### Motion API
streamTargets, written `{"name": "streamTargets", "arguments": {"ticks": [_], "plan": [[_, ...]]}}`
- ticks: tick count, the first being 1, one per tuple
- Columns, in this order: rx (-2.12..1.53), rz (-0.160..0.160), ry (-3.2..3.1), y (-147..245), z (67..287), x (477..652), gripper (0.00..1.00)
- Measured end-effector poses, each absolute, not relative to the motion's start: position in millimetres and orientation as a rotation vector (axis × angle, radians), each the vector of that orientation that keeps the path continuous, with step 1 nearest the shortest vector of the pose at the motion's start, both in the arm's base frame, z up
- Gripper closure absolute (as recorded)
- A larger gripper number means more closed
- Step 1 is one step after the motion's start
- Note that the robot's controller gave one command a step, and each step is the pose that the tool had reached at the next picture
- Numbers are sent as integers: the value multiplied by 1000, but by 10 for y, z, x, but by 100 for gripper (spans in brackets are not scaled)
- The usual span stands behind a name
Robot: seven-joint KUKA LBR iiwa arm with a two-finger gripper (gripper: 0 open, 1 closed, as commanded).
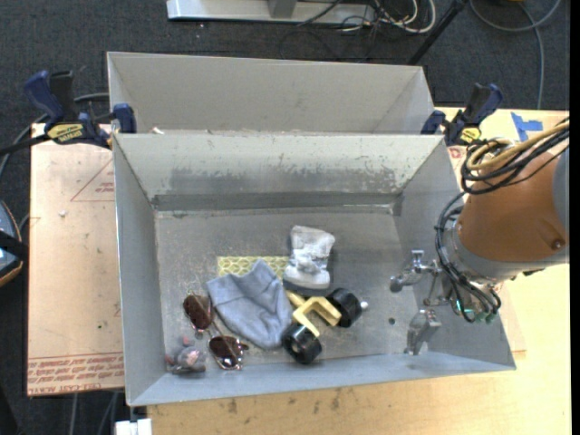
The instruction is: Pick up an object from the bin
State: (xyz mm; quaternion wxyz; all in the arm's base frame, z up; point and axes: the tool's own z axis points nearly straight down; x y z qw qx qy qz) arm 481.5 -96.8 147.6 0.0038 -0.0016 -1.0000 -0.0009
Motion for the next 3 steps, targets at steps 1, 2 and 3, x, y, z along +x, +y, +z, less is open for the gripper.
{"name": "streamTargets", "arguments": {"ticks": [1, 2, 3], "plan": [[1, -1, -3142, -964, 1516, 4836, 0], [-118, -2, -3145, -255, 687, 5019, 0], [-47, -2, -3138, -76, 1423, 5035, 0]]}}
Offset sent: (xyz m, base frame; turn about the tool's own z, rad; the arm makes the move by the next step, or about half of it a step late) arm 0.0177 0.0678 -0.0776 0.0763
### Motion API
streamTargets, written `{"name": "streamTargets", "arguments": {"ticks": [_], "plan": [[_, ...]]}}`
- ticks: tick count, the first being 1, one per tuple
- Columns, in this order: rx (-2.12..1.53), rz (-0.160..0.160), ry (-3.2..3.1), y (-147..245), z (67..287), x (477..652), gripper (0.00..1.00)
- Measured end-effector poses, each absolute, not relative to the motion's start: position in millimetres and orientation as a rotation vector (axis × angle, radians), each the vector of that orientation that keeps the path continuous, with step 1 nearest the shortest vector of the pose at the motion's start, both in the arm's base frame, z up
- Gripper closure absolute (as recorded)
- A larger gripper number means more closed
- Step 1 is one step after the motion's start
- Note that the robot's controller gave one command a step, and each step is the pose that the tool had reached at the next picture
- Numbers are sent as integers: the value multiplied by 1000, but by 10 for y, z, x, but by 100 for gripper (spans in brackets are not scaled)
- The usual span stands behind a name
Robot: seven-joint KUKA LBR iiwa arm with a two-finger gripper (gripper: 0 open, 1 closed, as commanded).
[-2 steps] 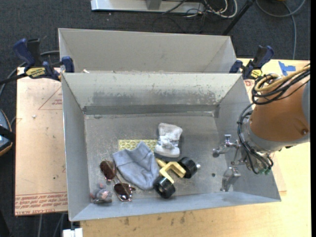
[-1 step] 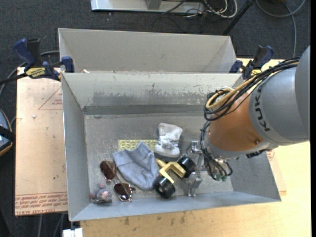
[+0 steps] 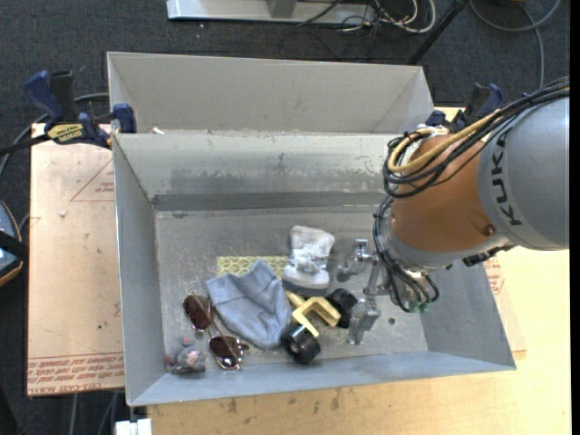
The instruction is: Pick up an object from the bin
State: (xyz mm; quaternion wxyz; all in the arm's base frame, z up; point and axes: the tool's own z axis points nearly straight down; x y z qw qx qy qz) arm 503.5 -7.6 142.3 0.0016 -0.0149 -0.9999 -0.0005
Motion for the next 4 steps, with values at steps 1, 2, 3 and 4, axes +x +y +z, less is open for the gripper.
{"name": "streamTargets", "arguments": {"ticks": [1, 2, 3, 4], "plan": [[-154, -3, -3142, 61, 1307, 5022, 0], [26, -1, -3144, 155, 835, 5067, 0], [-136, -1, -3152, 274, 769, 5145, 100], [-136, 0, -3152, 275, 769, 5145, 100]]}}
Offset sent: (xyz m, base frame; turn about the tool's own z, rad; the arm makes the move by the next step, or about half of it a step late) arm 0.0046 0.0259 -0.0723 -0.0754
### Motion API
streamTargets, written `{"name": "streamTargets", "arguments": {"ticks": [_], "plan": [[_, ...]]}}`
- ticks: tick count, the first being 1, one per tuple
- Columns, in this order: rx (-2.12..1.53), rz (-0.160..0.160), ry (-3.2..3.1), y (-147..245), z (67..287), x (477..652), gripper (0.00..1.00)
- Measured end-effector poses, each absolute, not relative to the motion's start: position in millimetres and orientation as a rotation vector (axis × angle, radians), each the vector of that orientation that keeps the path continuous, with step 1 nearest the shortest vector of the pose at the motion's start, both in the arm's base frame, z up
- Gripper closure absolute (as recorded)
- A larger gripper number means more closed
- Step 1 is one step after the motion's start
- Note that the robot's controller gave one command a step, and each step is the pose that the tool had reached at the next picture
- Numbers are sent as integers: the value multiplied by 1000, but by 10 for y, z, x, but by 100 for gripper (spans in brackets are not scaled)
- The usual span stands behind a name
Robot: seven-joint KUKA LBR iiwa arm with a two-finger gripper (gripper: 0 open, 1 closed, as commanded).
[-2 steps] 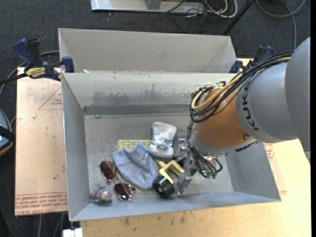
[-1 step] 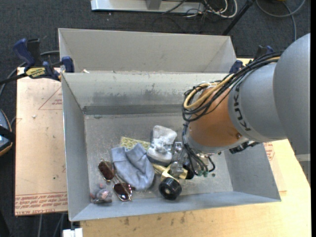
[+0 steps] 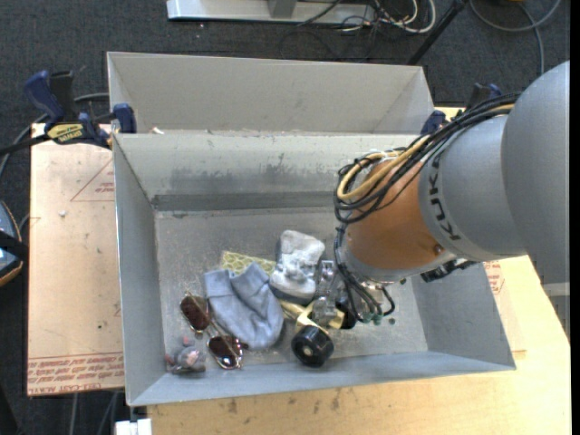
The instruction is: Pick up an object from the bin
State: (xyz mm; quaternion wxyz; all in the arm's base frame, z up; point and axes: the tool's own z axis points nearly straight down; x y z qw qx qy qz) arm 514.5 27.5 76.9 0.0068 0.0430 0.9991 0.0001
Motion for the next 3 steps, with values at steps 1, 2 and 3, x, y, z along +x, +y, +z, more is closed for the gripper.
{"name": "streamTargets", "arguments": {"ticks": [1, 2, 3], "plan": [[135, 0, 3127, 274, 792, 5137, 100], [135, 0, 3141, 276, 947, 5104, 100], [134, 2, 3136, 280, 1093, 5121, 100]]}}
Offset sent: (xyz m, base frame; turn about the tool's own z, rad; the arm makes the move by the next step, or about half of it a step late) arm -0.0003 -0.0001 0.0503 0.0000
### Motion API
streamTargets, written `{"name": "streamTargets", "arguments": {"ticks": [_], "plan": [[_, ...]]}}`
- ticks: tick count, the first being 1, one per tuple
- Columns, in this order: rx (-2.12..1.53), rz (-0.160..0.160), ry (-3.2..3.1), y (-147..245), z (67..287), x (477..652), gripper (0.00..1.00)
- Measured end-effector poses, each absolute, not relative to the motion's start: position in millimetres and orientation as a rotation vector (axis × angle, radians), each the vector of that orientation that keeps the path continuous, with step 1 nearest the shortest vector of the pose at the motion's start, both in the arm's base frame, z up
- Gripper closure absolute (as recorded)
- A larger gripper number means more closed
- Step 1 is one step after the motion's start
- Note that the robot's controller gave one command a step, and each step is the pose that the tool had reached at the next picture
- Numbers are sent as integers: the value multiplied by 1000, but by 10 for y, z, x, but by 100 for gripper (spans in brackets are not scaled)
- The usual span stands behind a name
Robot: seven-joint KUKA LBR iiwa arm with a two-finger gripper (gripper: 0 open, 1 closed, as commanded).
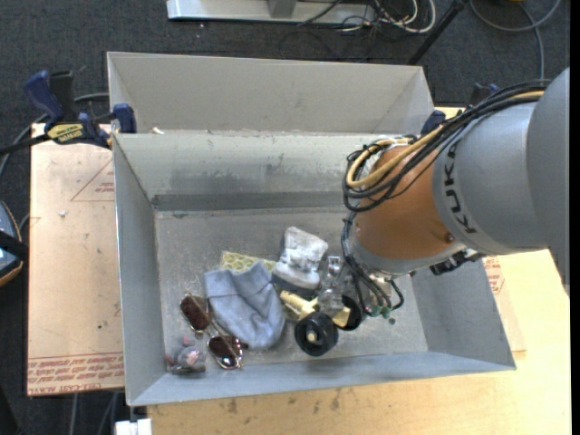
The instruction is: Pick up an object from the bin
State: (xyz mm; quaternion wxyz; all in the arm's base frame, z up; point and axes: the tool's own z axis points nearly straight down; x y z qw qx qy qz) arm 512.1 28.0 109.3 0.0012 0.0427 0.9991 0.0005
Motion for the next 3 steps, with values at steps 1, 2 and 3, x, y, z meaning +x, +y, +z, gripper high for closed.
{"name": "streamTargets", "arguments": {"ticks": [1, 2, 3], "plan": [[134, 2, 3137, 281, 1201, 5122, 100], [133, 2, 3136, 281, 1281, 5125, 100], [134, 1, 3142, 281, 1363, 5112, 100]]}}
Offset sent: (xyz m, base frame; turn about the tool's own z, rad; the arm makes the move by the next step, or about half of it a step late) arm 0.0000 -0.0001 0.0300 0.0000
